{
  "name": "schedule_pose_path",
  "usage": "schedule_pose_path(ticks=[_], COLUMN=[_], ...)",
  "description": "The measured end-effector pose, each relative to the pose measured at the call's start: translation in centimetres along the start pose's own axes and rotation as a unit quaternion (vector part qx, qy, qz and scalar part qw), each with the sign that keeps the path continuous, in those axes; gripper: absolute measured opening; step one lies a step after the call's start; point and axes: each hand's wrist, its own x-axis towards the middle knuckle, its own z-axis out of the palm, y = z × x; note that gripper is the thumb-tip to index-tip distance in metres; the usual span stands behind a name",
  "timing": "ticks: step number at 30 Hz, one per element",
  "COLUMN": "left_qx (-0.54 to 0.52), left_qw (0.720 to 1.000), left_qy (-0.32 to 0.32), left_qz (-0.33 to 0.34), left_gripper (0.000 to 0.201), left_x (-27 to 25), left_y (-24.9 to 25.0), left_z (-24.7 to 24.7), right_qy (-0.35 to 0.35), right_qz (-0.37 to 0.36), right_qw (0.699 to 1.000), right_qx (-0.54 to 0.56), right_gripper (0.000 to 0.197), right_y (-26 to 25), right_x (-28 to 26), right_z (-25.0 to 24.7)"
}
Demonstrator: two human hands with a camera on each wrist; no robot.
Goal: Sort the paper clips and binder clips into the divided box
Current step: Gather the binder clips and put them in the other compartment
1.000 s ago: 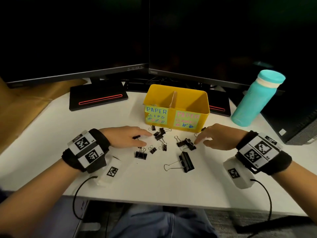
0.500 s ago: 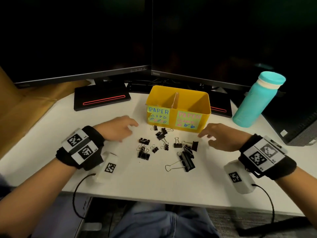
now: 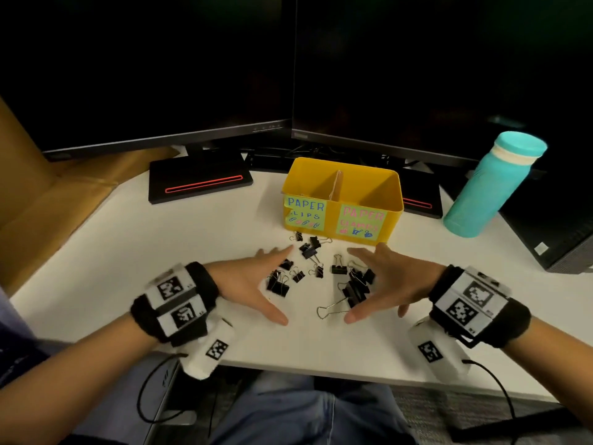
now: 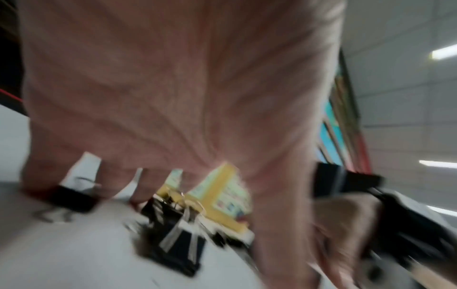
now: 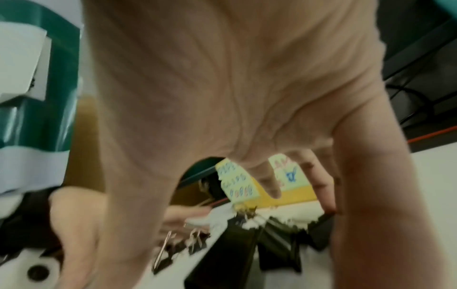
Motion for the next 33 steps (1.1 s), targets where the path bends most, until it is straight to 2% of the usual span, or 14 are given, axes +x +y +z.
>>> schedule_pose_path(ticks=[3, 6, 9, 11, 13, 16, 20, 23, 27, 30, 33], left_qx=[0.107, 0.189, 0.127, 0.106, 0.104, 0.094, 0.079, 0.058, 0.03, -0.027, -0.097], left_qw=[0.994, 0.974, 0.976, 0.972, 0.968, 0.968, 0.973, 0.978, 0.977, 0.964, 0.933], left_qy=[0.032, 0.127, 0.178, 0.206, 0.218, 0.223, 0.216, 0.2, 0.201, 0.238, 0.317], left_qz=[0.014, 0.014, 0.022, 0.041, 0.06, 0.061, 0.034, 0.025, 0.061, 0.119, 0.141], left_gripper=[0.084, 0.059, 0.051, 0.043, 0.034, 0.026, 0.021, 0.021, 0.021, 0.021, 0.021], left_x=[1.6, 2.5, 2.4, 2.1, 2.1, 2.1, 2.2, 2.2, 2.5, 3.0, 4.5], left_y=[1.9, 2.2, 2.0, 2.0, 2.1, 1.8, 1.4, 1.5, 3.2, 6.2, 9.2], left_z=[1.1, 1.3, 0.8, 0.3, 0.1, -0.4, -1.4, -2.4, -4.1, -6.1, -7.9], right_qy=[0.039, 0.042, 0.04, 0.067, 0.108, 0.149, 0.166, 0.239, 0.358, 0.306, 0.288], right_qz=[-0.006, -0.005, -0.014, -0.028, -0.041, -0.045, -0.091, -0.119, -0.071, 0.0, 0.018], right_qw=[0.999, 0.999, 0.997, 0.994, 0.992, 0.987, 0.981, 0.96, 0.918, 0.931, 0.928], right_qx=[-0.036, 0.004, 0.058, 0.084, 0.055, -0.03, 0.029, 0.083, 0.156, 0.2, 0.235], right_gripper=[0.1, 0.075, 0.062, 0.049, 0.039, 0.036, 0.031, 0.036, 0.039, 0.049, 0.049], right_y=[-0.8, -0.6, 0.2, 0.7, 0.9, 1.0, 0.9, 0.8, 1.3, 2.3, 2.6], right_x=[1.4, 2.4, 2.7, 2.7, 2.9, 2.8, 1.4, 0.5, 1.4, 3.4, 4.0], right_z=[1.2, 0.9, 0.2, 0.0, 0.2, 0.3, -0.8, -4.2, -8.9, -10.1, -10.1])
